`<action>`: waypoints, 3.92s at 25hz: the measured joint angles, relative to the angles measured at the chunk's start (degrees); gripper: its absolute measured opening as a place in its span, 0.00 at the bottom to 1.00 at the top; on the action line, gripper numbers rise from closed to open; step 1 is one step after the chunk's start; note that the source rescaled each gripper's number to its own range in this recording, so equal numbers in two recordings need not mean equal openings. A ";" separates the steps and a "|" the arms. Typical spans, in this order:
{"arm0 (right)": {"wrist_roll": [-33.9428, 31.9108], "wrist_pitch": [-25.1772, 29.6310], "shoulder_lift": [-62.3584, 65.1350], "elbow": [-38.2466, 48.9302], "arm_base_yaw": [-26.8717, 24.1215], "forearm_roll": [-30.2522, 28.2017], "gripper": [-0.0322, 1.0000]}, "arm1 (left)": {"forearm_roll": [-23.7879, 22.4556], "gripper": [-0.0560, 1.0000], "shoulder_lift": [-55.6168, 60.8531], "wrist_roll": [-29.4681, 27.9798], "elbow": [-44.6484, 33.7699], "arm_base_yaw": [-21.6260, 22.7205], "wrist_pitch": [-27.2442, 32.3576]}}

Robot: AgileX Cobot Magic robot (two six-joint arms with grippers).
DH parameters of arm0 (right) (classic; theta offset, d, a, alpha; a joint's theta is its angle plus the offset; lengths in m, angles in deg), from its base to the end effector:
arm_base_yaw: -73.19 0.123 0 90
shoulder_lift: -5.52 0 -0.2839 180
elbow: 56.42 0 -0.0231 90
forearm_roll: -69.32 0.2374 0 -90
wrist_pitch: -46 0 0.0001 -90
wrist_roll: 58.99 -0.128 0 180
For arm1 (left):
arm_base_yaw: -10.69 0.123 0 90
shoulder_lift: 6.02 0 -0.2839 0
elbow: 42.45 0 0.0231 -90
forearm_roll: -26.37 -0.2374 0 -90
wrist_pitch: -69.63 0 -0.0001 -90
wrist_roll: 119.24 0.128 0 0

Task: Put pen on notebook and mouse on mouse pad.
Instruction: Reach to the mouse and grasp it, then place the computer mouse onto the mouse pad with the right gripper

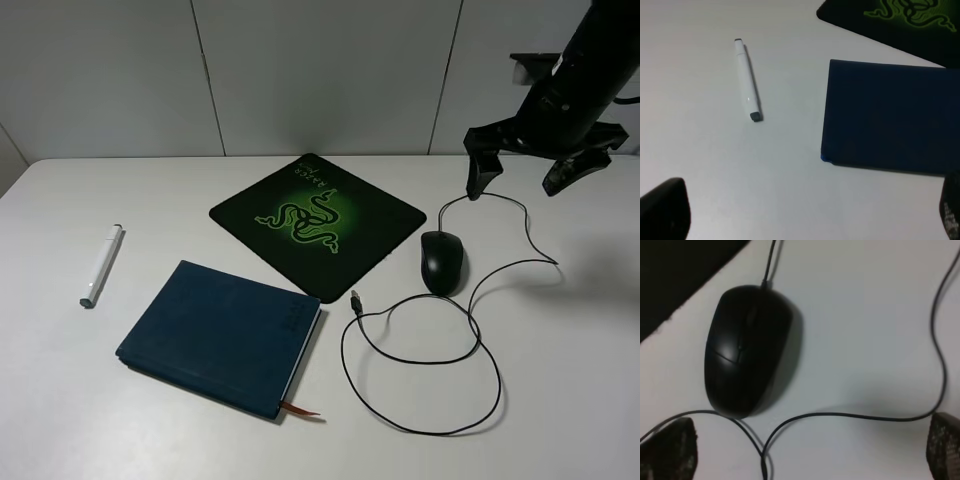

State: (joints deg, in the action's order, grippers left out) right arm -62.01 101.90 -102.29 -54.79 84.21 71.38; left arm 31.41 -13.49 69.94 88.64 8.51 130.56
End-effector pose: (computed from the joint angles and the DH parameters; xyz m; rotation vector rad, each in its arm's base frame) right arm 0.3435 0.0708 0.2123 -0.1781 2.8847 0.0919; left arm 0.0165 -0.0105 0.2521 0.2065 2.0339 -0.0291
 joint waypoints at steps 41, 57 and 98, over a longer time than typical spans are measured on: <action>-1.49 -8.08 -21.24 -0.76 6.64 2.32 1.00 | -0.02 1.00 0.00 0.00 0.00 0.00 0.00; -1.68 -9.28 -21.41 -0.76 6.64 -0.71 0.03 | -0.02 1.00 0.00 0.00 0.00 0.00 0.00; -4.02 7.63 -18.16 -17.65 12.77 -0.52 0.03 | -0.02 1.00 0.00 0.00 0.00 0.00 0.00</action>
State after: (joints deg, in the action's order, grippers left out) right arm -66.03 109.53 -120.45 -72.44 96.98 70.86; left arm 31.39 -13.49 69.94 88.64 8.51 130.56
